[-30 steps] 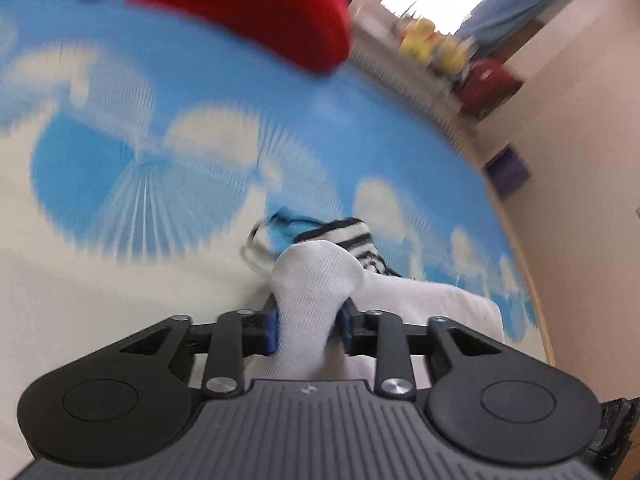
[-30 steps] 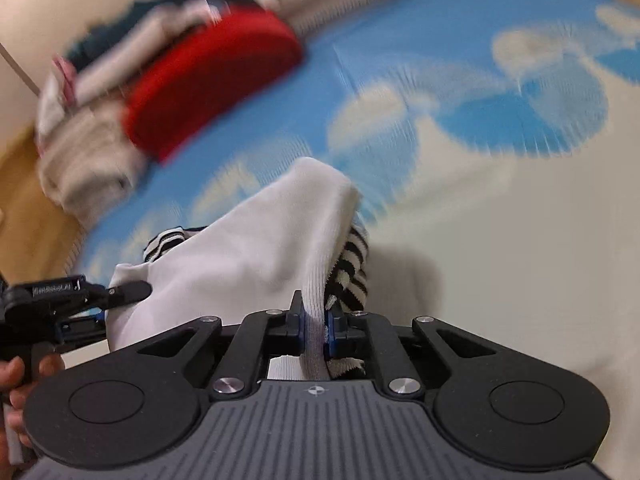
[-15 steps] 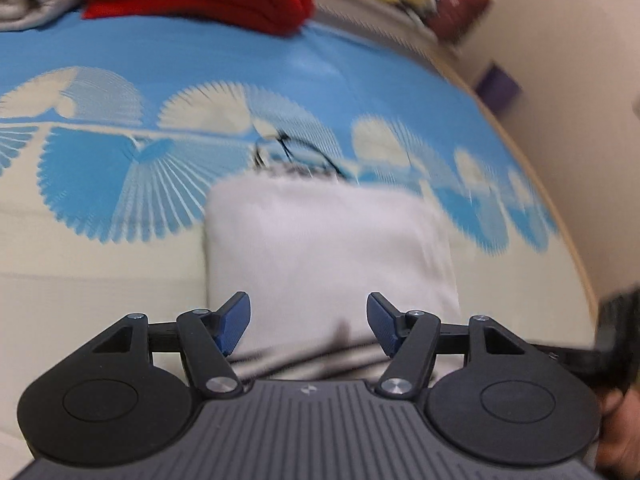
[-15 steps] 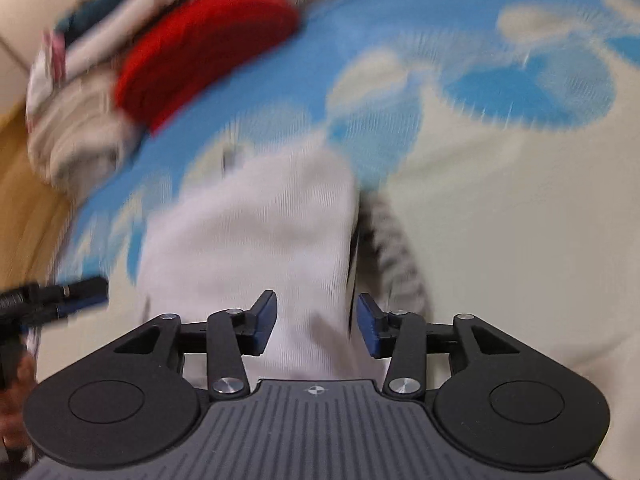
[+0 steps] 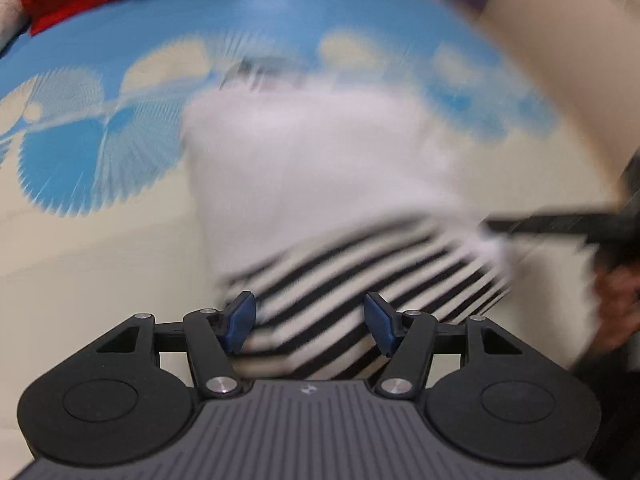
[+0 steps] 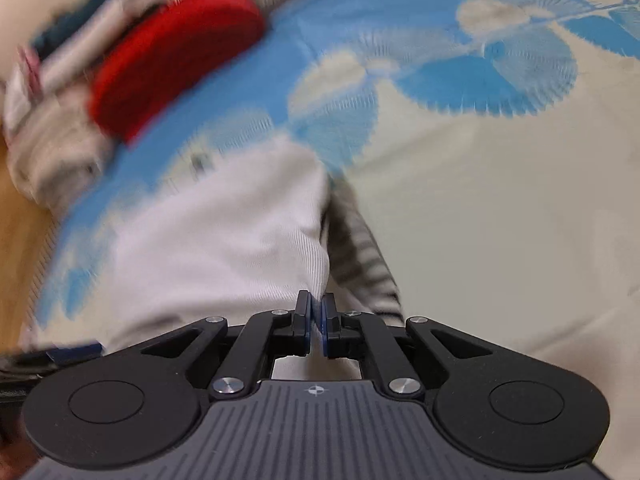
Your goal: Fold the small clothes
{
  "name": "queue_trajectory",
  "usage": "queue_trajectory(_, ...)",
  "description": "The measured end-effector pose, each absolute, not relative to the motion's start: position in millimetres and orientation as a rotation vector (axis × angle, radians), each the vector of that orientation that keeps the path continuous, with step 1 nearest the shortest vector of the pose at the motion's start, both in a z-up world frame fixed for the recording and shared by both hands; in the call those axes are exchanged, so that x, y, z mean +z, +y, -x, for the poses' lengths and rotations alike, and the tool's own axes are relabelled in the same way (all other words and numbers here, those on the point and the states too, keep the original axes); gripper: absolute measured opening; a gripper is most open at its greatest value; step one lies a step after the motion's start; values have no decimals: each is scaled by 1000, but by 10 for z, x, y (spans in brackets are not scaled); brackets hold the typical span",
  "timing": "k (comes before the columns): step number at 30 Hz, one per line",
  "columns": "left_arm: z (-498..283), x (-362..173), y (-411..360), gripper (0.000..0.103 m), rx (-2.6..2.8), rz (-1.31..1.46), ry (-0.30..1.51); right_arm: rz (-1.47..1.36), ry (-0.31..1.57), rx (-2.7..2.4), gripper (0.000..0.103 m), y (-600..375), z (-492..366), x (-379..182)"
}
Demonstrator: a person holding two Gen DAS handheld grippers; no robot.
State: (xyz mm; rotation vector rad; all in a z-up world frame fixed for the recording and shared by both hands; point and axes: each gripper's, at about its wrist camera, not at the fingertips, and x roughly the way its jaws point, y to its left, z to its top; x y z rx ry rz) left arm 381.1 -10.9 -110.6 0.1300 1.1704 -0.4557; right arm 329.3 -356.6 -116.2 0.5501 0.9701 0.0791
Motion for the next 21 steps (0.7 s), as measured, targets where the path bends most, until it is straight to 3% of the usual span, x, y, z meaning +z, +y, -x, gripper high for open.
queue_trajectory(4,-3845,-1157,-22,71,-442,-106,1191,-409,1066,65,6,-3378,-3396,-1281)
queue_trajectory(7,-3837,-999,114,70,-437,-68,1153,-446,1003,59,10,-3439,-3335,-1137)
queue_trajectory(10,-3778,-961,160,70,-487,-66,1151,-475,923,115,28,-3522,-3237,-977)
queue_trajectory(12,-3739,-1056,97,71,-489,-119,1198,-485,942,173,46,-3529,-3234,-1004)
queue_trajectory(17,-3707,-1295,-50,79,-486,-173,1263,-364,1195,183,46,-3313,-3304,-1358)
queue_trajectory(21,-3695,-1216,-103,79,-465,-190,1244,-368,1207,160,47,-3337,-3320,-1413)
